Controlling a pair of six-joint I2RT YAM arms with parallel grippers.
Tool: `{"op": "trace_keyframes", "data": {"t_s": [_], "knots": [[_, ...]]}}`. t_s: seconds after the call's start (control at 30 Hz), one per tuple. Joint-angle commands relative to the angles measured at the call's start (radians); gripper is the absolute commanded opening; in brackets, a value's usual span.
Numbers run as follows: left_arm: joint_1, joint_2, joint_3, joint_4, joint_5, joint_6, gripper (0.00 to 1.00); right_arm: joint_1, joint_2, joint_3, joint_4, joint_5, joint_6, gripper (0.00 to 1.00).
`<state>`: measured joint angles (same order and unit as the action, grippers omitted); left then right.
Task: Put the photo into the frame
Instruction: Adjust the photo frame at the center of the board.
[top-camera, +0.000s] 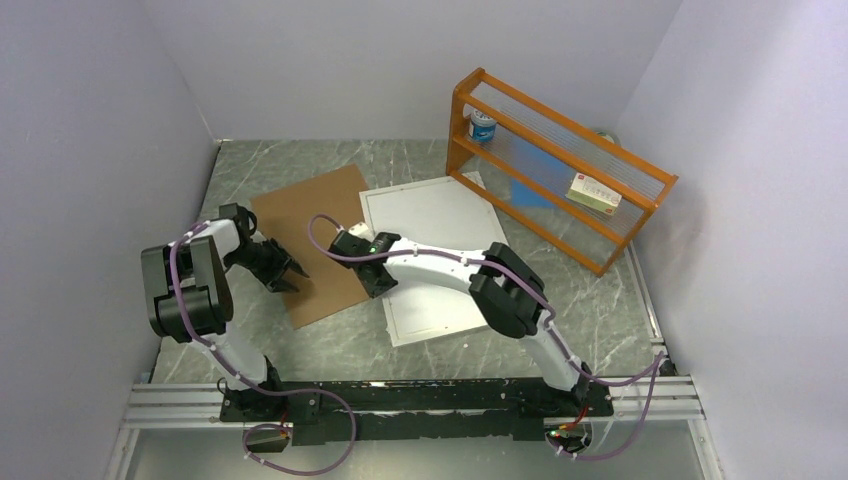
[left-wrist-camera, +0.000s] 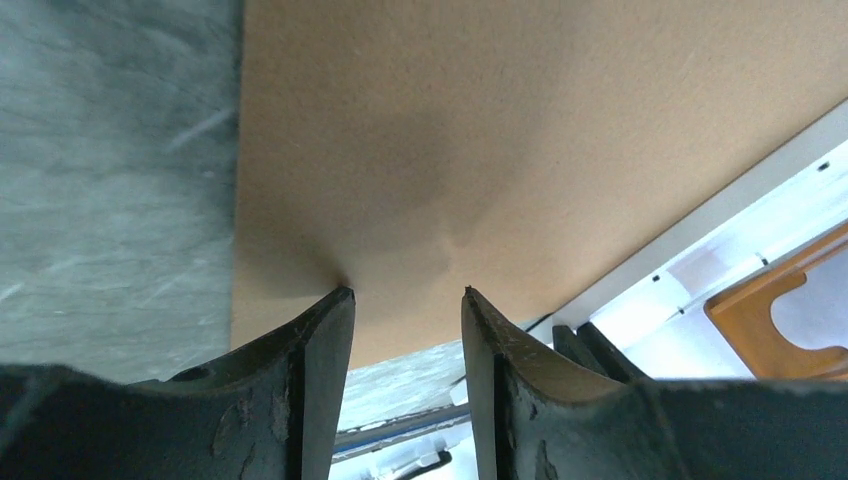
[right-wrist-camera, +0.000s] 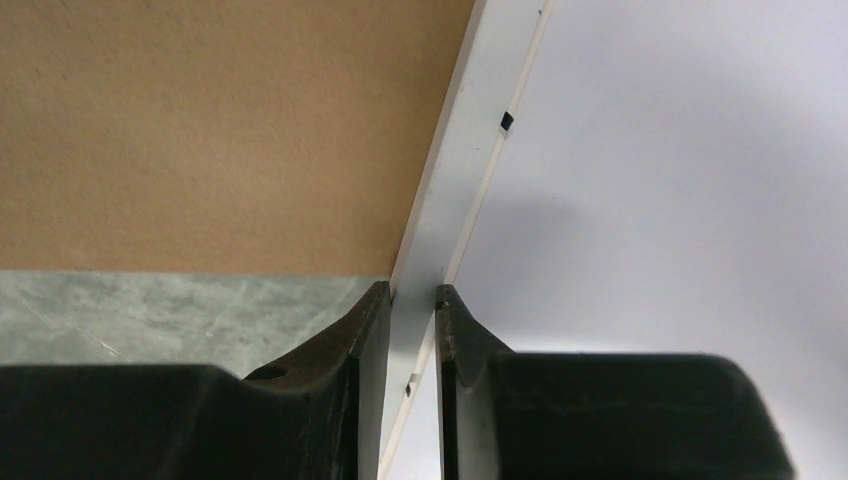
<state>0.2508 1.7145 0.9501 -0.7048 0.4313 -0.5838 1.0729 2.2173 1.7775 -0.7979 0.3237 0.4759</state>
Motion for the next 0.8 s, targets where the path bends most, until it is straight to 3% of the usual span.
{"op": "trace_keyframes", "data": {"t_s": [0.0, 0.37, 0.63, 0.77], "knots": [[0.012, 0.016, 0.051, 0.004, -0.07, 0.035, 0.5, -0.003, -0.076, -0.116, -0.039, -0.056, 0.009, 0.21], [-0.04, 0.063, 0.2, 0.115, 0.143, 0.022, 0.54, 0.013, -0.382, -0.514, 0.099, -0.112, -0.035, 0.13], [-0.21, 0.193, 0.44, 0.277, 0.186, -0.062, 0.59, 0.012, -0.507, -0.696, 0.179, -0.12, -0.028, 0.14], [-0.312, 0.311, 0.57, 0.372, 0.16, -0.119, 0.6, 0.013, -0.513, -0.712, 0.197, -0.105, -0.023, 0.21]]}}
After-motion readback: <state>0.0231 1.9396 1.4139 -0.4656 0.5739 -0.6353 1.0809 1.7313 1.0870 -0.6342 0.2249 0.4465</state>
